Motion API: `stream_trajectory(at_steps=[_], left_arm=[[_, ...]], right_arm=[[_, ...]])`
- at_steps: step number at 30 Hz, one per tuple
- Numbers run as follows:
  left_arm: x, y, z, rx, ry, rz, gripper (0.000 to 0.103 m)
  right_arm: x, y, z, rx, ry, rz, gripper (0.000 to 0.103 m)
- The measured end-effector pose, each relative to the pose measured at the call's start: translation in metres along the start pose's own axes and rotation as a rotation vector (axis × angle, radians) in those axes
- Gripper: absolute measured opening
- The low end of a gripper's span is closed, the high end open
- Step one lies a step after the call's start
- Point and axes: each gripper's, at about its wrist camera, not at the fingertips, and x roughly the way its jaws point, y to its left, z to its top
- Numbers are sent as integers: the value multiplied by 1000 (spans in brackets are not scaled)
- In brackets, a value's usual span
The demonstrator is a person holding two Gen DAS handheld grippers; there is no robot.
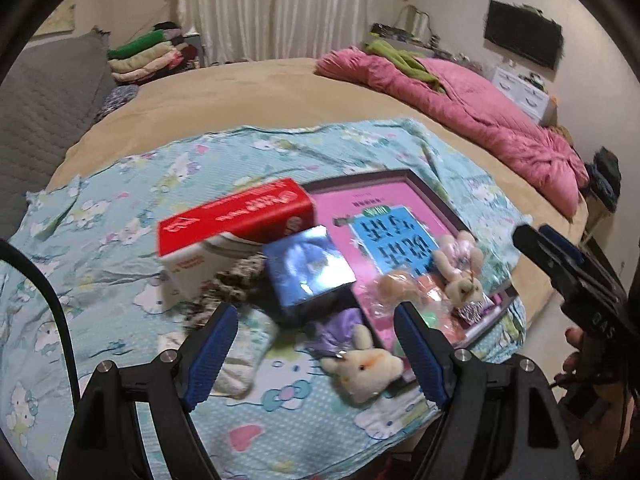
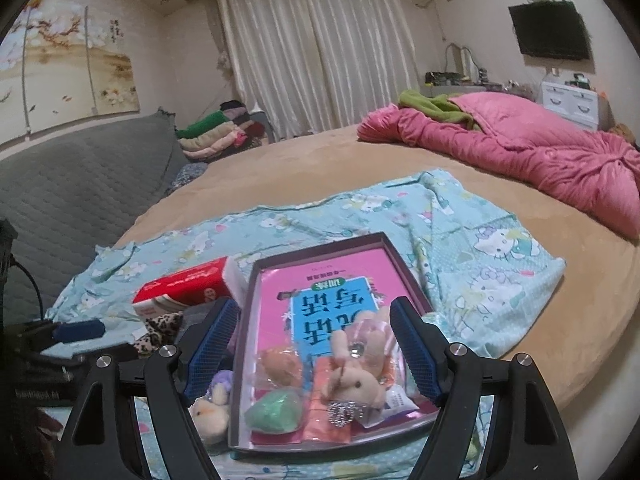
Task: Organize soft objects
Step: 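Withdraw both grippers from the tray back toward the pile, then reach the left gripper to the leopard scrunchie while the right reaches the cream scrunchie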
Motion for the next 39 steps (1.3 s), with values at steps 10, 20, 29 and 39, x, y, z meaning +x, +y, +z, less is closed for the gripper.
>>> stream_trajectory(at_steps=[10,20,29,39], left_arm=[[-24,57,6,-112,-45,42,80],[-36,104,3,-205,-71,83,80],[-30,133,-11,-250,-54,91,80],[-8,146,-24,-262,-17,41,80]], right_arm=[[-6,28,5,-50,-4,39,80],[-4,58,4,-109,18,92,80],[2,88,-6,-165,58,135,80],[19,144,-38,-282,153,222,80]])
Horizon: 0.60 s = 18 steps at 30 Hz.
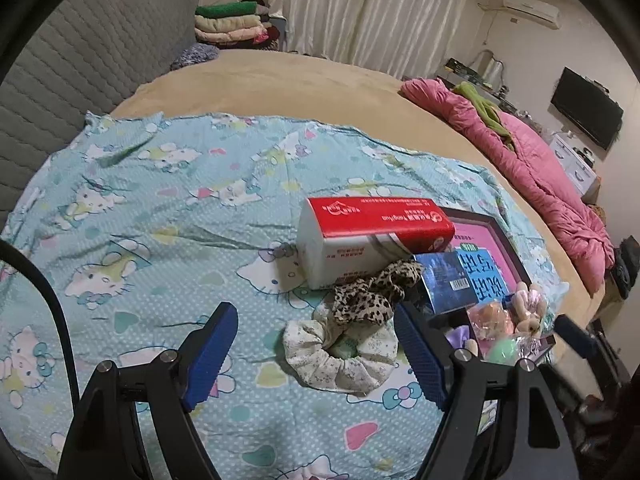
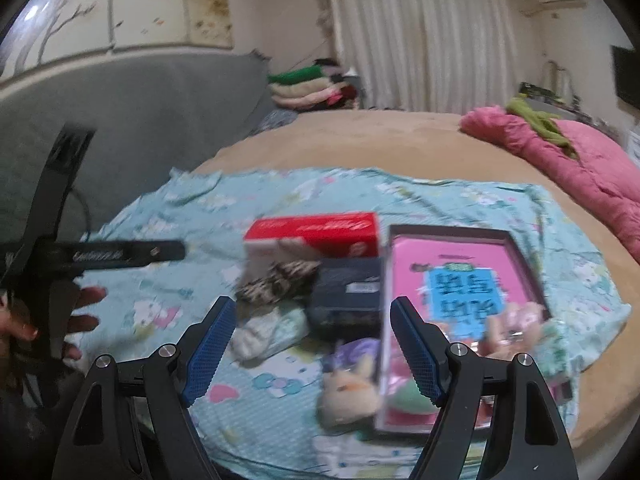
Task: Organize soft objects
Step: 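Reach the left gripper to the leopard scrunchie while the right reaches the cream scrunchie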
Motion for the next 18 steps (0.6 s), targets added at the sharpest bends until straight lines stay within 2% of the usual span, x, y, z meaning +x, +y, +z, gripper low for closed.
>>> stream_trajectory(at_steps=[5,10,18], left_arm=[[27,-8,-3,29,55,-60,80],[66,-23,-1,52,124,-96,80],[104,-39,10,86,168,-131,80]], right_arm=[[15,14,-10,-44,42,9,80],[28,11,-15,-37,73,8,80],[54,15,-23,-47,127,9,80]])
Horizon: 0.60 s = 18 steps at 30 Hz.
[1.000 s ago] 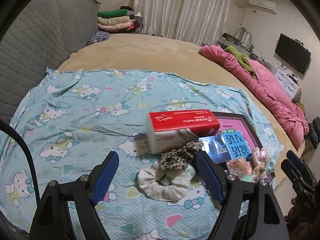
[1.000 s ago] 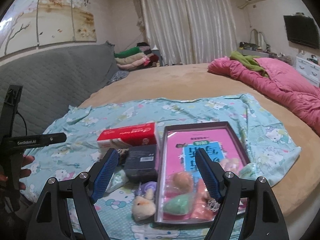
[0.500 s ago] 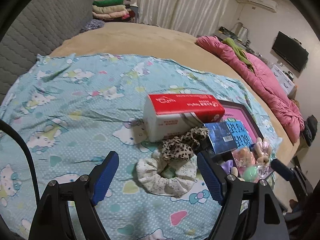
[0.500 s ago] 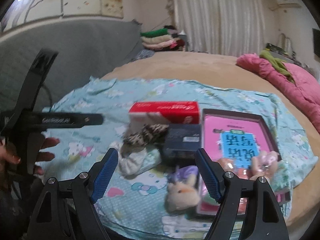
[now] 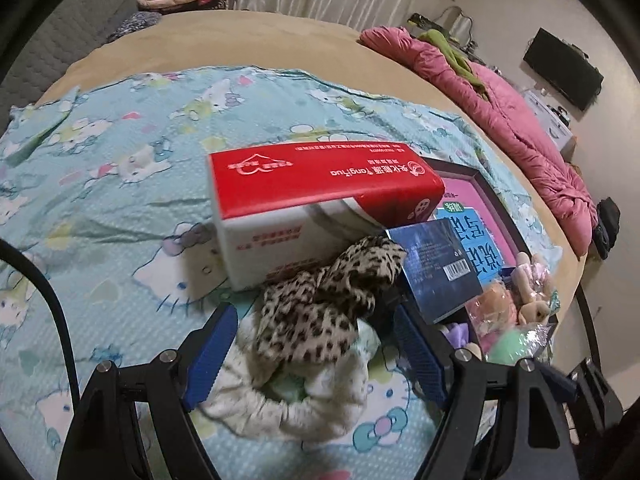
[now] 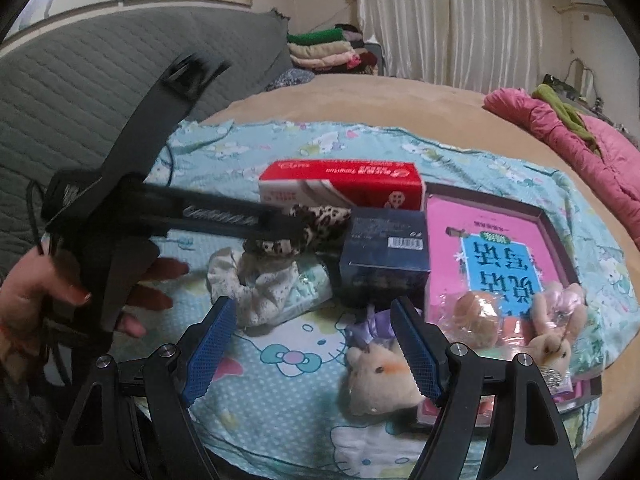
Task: Organize soft objects
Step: 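Reach the left gripper to the leopard scrunchie while the right reaches the cream scrunchie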
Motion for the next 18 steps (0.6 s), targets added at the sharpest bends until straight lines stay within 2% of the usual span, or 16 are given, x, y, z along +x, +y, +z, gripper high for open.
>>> stream_trajectory(at_steps=[5,11,13,16,18], left_arm=[[16,3,6,-6,18,-48,77],[27,12,6,-43,44,-120,53],[28,13,6,-32,40,-123,40],[26,21,7,-53,33,-162,27],[25,27,7,-71,31,-185,24]], right_arm=[[17,7,-2,-24,30,2,80],[33,13,-1,-32,50,4,80],[40,15,1,-30,57,6,80],[51,21,5,-35,70,10,80],[57,25,7,-40,76,13,80]])
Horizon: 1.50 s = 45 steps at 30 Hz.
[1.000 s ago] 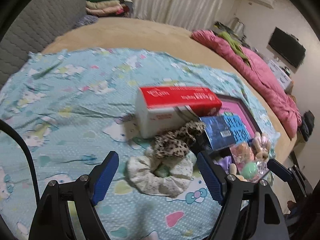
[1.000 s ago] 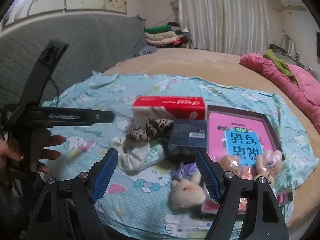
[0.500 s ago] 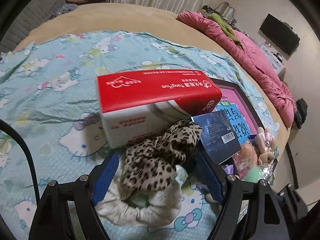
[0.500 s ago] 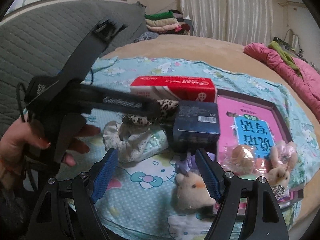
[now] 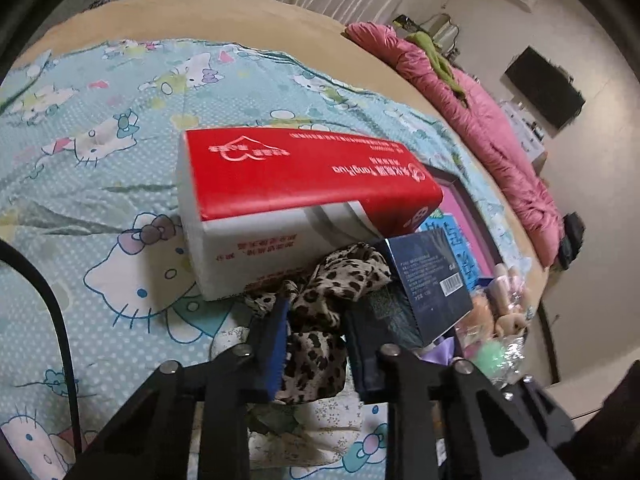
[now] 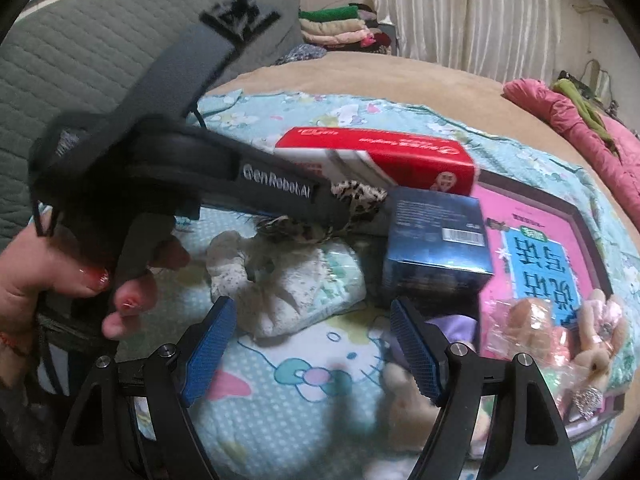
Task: Organize soft objects
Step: 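Reach the left gripper to the leopard scrunchie while the right reaches the cream scrunchie, then grasp the leopard scrunchie with the left gripper while the right grasps the cream floral scrunchie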
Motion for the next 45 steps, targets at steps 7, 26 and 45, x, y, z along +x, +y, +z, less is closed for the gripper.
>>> stream_trajectory(at_steps=[7,26,45], left_arm=[[-14,20,0,-38,-21,-13,21],[-42,29,-11,-56,-61,12,21],[-108,-24,-21,-15,-178,42,21]], right_arm=[[31,15,12,-25,22,-33,80],[62,30,16,-107,51,37,15],[-43,-11,33,-61,-198,14,8]])
